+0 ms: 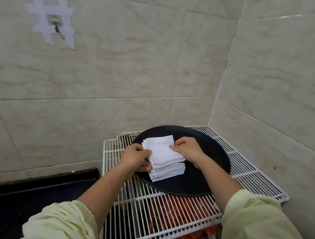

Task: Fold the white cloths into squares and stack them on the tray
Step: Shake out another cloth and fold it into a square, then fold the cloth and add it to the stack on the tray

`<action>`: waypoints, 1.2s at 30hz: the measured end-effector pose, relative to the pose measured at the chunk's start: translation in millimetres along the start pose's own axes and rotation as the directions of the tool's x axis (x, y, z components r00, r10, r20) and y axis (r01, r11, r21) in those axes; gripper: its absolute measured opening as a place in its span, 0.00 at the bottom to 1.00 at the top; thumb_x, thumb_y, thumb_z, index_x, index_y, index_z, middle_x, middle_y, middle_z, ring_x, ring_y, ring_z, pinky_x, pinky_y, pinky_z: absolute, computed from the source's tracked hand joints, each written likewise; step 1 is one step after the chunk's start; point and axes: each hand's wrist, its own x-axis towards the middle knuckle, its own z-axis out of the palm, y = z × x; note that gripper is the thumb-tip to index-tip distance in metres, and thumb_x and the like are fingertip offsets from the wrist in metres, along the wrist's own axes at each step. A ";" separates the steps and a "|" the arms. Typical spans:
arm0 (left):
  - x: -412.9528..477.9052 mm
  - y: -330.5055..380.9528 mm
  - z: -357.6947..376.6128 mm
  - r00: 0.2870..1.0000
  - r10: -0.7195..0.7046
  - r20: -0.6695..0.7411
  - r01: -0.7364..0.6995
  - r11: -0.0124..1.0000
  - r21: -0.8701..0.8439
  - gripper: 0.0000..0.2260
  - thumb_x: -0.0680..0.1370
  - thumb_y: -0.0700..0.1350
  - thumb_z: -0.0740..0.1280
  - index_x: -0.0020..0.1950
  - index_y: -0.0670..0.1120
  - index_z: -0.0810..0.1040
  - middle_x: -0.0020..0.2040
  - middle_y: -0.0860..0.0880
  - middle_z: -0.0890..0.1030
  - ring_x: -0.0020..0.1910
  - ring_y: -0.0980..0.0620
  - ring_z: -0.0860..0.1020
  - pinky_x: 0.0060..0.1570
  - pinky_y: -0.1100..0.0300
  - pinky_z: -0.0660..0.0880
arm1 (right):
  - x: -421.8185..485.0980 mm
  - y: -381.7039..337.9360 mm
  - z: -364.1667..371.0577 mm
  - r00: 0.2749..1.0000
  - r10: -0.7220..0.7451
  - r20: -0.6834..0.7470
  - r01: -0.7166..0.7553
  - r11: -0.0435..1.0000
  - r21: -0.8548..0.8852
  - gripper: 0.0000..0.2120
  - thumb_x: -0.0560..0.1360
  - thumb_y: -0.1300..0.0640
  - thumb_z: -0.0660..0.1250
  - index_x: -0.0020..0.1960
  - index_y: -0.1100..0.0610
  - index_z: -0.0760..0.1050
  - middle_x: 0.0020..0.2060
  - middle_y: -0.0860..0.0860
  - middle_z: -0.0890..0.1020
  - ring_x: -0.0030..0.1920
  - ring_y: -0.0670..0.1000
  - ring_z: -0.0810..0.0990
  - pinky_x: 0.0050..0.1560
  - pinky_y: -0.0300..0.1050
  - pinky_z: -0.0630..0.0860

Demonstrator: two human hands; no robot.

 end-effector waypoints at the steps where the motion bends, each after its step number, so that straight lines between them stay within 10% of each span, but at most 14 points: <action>1: -0.4 0.5 0.2 1.000 0.002 -0.002 -0.002 1.000 0.001 0.06 0.77 0.39 0.68 0.46 0.42 0.70 0.36 0.43 0.79 0.30 0.46 0.81 0.28 0.58 0.79 | 0.1 -0.2 0.6 1.000 -0.005 -0.003 0.005 1.000 -0.019 0.07 0.72 0.60 0.73 0.48 0.60 0.79 0.43 0.52 0.80 0.43 0.48 0.77 0.38 0.39 0.72; 15: -9.2 2.8 -43.1 0.975 0.145 -0.171 -0.145 0.989 0.012 0.06 0.77 0.42 0.69 0.47 0.45 0.71 0.39 0.46 0.78 0.35 0.50 0.77 0.37 0.52 0.79 | -22.6 -44.3 20.9 0.909 -0.394 -0.132 0.321 0.868 -0.380 0.12 0.72 0.57 0.71 0.53 0.56 0.75 0.52 0.50 0.77 0.52 0.49 0.76 0.53 0.45 0.74; 36: -213.8 -174.2 -432.6 0.848 0.167 -0.503 0.213 0.762 0.612 0.09 0.77 0.48 0.65 0.54 0.46 0.75 0.51 0.47 0.80 0.50 0.47 0.78 0.47 0.56 0.74 | -240.2 -119.7 434.2 0.703 -0.419 0.574 0.692 0.589 -0.417 0.17 0.75 0.51 0.67 0.61 0.57 0.72 0.59 0.54 0.74 0.61 0.54 0.73 0.59 0.48 0.72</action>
